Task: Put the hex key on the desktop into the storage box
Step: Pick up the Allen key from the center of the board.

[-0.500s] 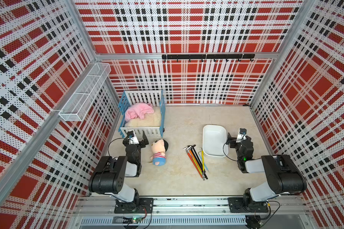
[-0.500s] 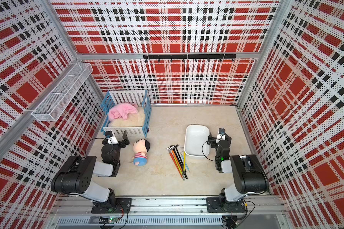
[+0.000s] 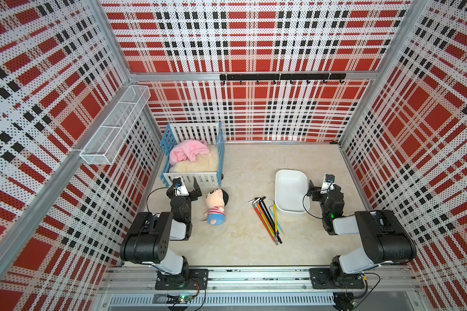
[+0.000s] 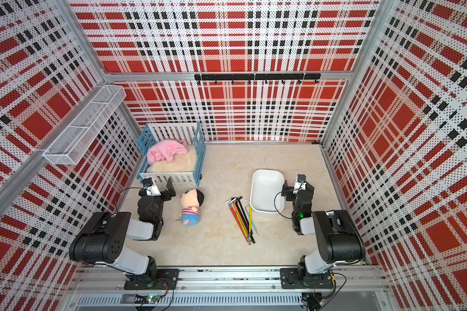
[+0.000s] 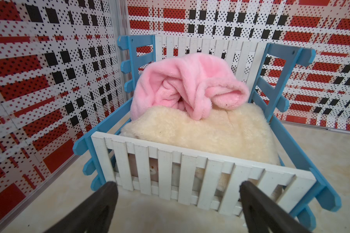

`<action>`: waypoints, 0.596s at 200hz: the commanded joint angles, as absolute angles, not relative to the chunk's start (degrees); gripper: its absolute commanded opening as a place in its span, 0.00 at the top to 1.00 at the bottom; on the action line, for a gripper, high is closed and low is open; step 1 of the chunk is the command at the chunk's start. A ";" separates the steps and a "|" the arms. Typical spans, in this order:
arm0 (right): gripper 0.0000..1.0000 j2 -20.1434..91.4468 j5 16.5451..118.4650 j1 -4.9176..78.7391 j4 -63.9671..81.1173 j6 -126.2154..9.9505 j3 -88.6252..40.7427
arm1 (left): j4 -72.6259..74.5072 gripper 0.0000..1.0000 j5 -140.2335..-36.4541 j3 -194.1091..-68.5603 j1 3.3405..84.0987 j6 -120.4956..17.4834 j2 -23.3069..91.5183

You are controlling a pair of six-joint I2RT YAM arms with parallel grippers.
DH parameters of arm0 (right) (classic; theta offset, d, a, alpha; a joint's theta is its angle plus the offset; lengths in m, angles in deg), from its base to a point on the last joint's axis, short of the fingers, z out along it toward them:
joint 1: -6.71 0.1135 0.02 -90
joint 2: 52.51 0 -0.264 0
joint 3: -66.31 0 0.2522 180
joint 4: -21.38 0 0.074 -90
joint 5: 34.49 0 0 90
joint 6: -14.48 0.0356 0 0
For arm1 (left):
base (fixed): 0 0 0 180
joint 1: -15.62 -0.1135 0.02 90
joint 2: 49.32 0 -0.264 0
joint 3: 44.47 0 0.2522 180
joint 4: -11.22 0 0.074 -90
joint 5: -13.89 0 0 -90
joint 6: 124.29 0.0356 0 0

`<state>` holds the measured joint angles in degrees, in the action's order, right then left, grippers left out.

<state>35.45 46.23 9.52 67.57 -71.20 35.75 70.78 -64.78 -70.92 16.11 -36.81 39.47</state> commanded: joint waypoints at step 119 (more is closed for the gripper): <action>0.00 23.07 38.40 9.08 30.91 -67.36 13.63 | 57.66 0.01 -44.82 -75.46 29.25 -31.10 23.35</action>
<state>28.89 42.99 9.50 39.35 -69.58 14.53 63.17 -52.19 -73.39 28.22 -31.22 28.17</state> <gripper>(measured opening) 1.000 0.990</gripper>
